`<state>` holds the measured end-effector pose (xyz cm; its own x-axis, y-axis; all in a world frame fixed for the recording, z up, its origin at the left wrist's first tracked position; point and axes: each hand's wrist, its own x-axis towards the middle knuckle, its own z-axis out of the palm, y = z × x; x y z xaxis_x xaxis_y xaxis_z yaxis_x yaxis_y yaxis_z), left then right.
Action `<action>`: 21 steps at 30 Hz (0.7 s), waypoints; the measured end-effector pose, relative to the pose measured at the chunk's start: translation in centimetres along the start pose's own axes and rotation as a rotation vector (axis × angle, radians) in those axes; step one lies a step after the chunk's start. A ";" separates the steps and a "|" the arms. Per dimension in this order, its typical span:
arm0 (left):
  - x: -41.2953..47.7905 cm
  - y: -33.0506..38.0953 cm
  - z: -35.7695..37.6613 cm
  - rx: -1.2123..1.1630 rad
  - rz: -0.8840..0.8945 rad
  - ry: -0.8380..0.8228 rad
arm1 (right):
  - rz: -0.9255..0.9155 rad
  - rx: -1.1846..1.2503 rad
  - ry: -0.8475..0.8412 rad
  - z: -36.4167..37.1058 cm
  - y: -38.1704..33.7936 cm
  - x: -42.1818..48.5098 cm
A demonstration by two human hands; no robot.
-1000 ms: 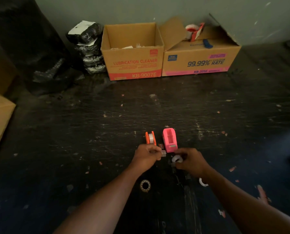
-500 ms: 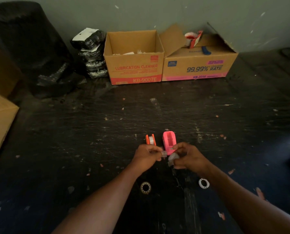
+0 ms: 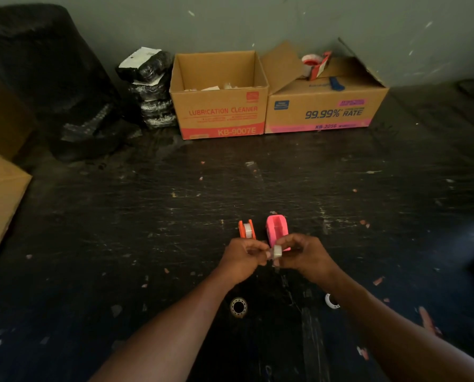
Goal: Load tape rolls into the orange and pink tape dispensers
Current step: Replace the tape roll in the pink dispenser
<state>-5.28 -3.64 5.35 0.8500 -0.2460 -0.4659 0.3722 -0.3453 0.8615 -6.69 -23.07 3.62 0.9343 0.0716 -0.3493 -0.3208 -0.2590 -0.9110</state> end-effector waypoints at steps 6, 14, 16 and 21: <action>0.6 -0.1 0.0 0.060 0.022 -0.024 | 0.002 -0.006 -0.009 -0.1 -0.2 0.3; 0.9 -0.5 0.1 -0.014 0.003 0.006 | -0.014 0.040 0.006 0.3 0.1 0.7; 0.9 -0.6 0.1 -0.054 -0.009 0.016 | -0.021 0.046 -0.001 0.5 0.2 0.8; 1.0 -0.6 0.1 -0.112 -0.040 0.042 | -0.020 0.022 -0.022 0.5 0.0 1.0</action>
<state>-4.70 -3.78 4.37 0.8479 -0.1948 -0.4930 0.4430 -0.2504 0.8608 -5.87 -22.54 3.17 0.9369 0.0972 -0.3358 -0.3060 -0.2362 -0.9223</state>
